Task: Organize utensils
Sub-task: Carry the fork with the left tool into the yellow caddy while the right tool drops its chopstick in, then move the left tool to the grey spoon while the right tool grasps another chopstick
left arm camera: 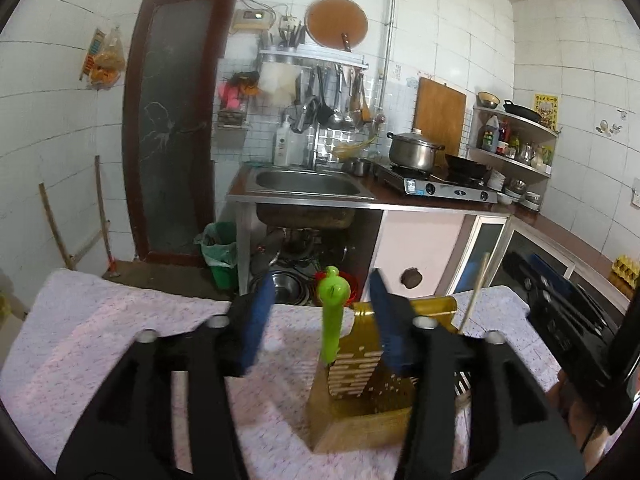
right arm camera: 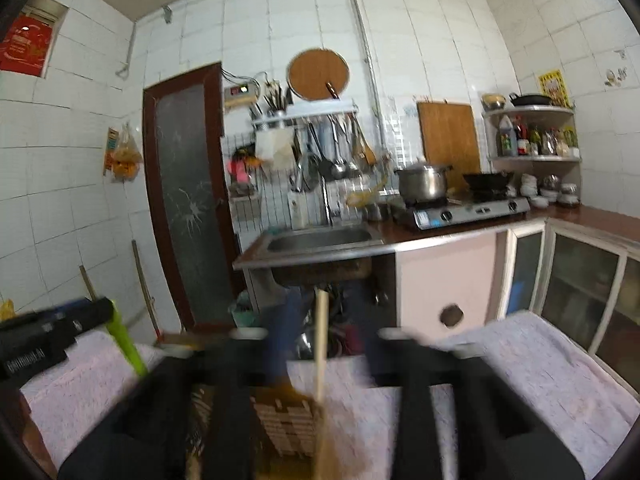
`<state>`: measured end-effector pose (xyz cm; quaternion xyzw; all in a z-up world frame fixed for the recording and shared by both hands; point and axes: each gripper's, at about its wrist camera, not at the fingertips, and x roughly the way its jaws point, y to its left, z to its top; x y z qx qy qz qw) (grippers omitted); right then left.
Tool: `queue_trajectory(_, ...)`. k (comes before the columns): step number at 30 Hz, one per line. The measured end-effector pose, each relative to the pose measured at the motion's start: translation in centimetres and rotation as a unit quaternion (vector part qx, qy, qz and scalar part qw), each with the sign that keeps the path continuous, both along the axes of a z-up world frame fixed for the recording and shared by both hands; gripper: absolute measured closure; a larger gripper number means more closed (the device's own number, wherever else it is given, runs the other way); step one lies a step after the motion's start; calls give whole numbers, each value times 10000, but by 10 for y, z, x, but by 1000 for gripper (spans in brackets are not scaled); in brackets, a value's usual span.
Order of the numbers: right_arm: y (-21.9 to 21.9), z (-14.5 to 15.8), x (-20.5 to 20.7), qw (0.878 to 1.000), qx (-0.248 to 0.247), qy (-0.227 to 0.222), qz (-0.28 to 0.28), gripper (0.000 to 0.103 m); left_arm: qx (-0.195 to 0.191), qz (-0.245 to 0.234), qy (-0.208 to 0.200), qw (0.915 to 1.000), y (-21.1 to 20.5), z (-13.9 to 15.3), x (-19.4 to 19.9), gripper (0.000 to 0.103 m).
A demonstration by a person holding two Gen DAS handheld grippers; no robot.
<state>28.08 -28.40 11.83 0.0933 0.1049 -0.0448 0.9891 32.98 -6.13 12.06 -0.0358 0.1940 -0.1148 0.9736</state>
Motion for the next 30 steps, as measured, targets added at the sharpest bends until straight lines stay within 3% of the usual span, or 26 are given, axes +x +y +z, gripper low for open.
queue_trajectory(3,-5,2,-28,9991,36,412,-38,42,76,126,-37,9999,13,12,-29,20)
queue_trajectory(7,-5,-10,-66,9938,143,1102,92,40,141,286,12,9995,34,15,-71,5)
queue_trajectory(12,8,-43,-110,9857,57,1681,140,40,272,376,340,9983,58,-8,-115,5)
queue_trajectory(18,25,-92,-141,9738,154,2264,169,40,255,522,936,9939,79,-60,-143,5)
queue_trajectory(23,36,-130,-150,9635,160,2672,81,40,436,424,1477,9872,81,-107,-156,5)
queue_trajectory(30,36,-157,-148,9512,226,3077,-80,40,699,138,1990,9774,76,-145,-169,5)
